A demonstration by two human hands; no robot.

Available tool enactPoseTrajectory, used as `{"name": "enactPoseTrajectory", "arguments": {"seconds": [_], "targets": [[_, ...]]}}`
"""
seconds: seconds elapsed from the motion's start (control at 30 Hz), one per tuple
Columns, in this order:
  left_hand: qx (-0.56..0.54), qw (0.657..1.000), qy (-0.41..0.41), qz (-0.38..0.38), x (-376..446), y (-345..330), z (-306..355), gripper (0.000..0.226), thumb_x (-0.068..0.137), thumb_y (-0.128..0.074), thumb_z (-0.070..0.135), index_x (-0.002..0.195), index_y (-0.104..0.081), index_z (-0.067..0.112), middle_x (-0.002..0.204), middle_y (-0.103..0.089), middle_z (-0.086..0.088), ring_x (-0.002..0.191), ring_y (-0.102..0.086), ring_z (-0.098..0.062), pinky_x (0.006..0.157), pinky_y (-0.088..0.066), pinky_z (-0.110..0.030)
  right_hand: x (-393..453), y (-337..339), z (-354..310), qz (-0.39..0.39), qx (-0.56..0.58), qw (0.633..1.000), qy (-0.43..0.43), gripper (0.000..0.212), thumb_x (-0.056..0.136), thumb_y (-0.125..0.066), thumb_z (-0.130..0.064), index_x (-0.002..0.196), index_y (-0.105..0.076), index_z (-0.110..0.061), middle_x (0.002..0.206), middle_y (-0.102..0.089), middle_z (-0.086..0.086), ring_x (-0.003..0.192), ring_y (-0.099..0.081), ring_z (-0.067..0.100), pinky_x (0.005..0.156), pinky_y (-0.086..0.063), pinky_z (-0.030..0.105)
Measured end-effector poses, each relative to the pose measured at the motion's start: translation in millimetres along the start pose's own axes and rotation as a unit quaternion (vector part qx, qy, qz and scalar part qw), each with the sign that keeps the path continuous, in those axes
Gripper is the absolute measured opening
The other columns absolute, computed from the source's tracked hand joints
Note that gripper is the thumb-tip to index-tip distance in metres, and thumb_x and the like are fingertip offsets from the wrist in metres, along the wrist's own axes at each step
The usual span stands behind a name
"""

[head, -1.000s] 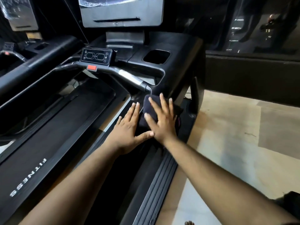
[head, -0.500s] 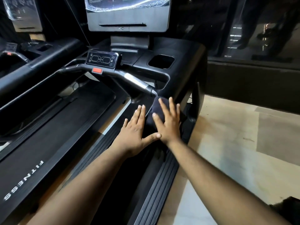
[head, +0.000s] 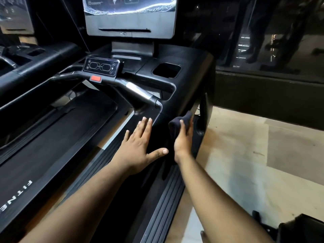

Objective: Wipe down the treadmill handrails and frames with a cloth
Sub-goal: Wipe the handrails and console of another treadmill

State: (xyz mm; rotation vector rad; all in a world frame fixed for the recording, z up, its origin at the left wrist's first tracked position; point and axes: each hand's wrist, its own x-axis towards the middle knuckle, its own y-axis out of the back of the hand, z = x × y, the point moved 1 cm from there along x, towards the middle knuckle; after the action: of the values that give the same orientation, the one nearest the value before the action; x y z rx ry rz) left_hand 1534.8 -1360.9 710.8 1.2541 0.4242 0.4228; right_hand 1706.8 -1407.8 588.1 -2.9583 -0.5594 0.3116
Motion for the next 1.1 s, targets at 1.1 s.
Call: {"name": "enactPoseTrajectory", "arguments": {"seconds": [1.1], "targets": [[0.046,0.997,0.059,0.021,144.7,11.3,36.2,0.121,0.069,-0.019,0.102,0.160,0.022,0.033,0.166,0.027,0.014,0.145,0.038,0.003,0.123,0.018,-0.057,163.3,-1.7,-89.6,-0.055,-0.290,0.922,0.250,0.069,0.091,-0.043,-0.058,0.156,-0.040,-0.035,0.171,-0.019,0.004,0.157,-0.014,0.033,0.120,-0.020,0.065]]}}
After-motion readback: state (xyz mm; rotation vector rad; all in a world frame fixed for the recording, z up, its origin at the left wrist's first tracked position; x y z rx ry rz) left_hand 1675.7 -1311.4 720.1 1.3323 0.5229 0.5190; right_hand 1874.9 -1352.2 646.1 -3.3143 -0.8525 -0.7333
